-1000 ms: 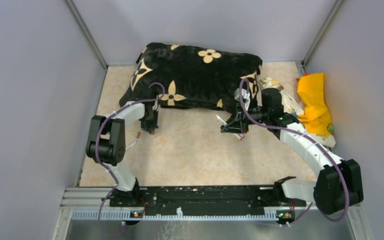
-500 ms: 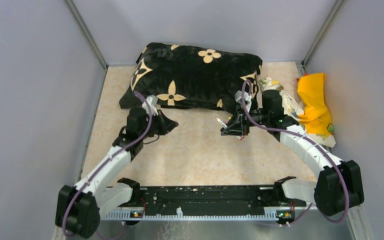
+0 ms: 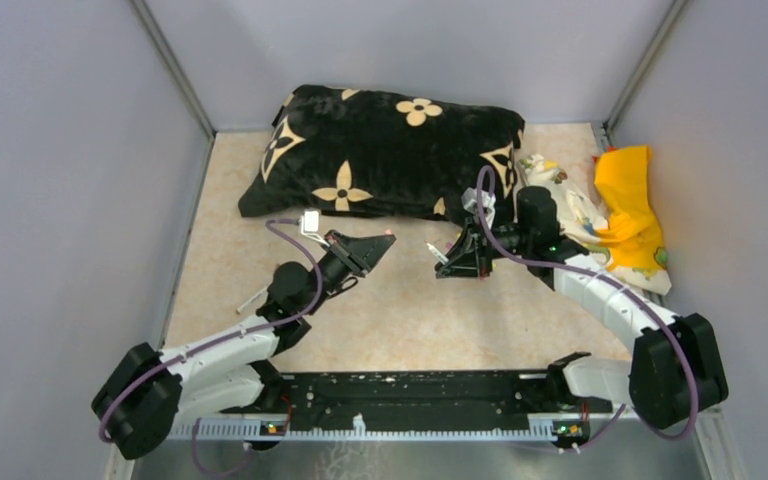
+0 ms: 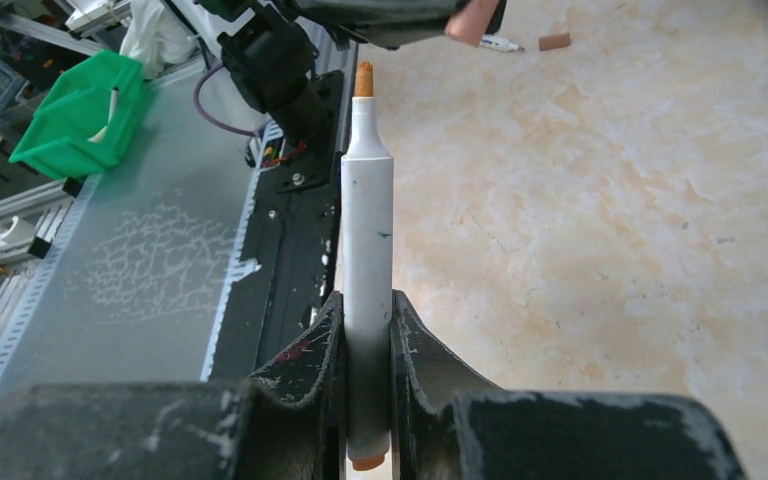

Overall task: Insert the pens into the pen caps
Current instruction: Pick up the pen cap from the center of the board, then insert the pen cap onto the pen.

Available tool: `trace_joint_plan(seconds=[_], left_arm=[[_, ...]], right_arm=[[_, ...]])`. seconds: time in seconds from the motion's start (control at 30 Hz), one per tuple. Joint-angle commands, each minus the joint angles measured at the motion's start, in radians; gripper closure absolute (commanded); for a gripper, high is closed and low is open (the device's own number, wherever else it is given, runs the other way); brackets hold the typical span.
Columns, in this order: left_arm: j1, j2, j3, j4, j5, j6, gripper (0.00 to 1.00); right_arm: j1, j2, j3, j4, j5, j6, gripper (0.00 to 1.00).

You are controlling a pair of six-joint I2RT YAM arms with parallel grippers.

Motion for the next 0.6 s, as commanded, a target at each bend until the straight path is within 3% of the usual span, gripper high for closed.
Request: trace_joint_plan(seconds=[0.0,0.23,0.57], left_arm=[[-0.070,0.055,-0.002,0.206,-0.204,-0.022,1.00],[-0.136,0.168,0.025,0.333,-0.257,0.011,1.00],[-0.179,0.239,0.048,0.394,-0.279,0.048,1.00]], right_arm=[[0.020,0.022,0.024,-0.008,0.031,-0.044,1.00],[0.030,0.045,0.029,-0.018,0.086,-0.042,1.00],[0.045,0.081,0.033,-0.017,0.147,-0.018,1.00]])
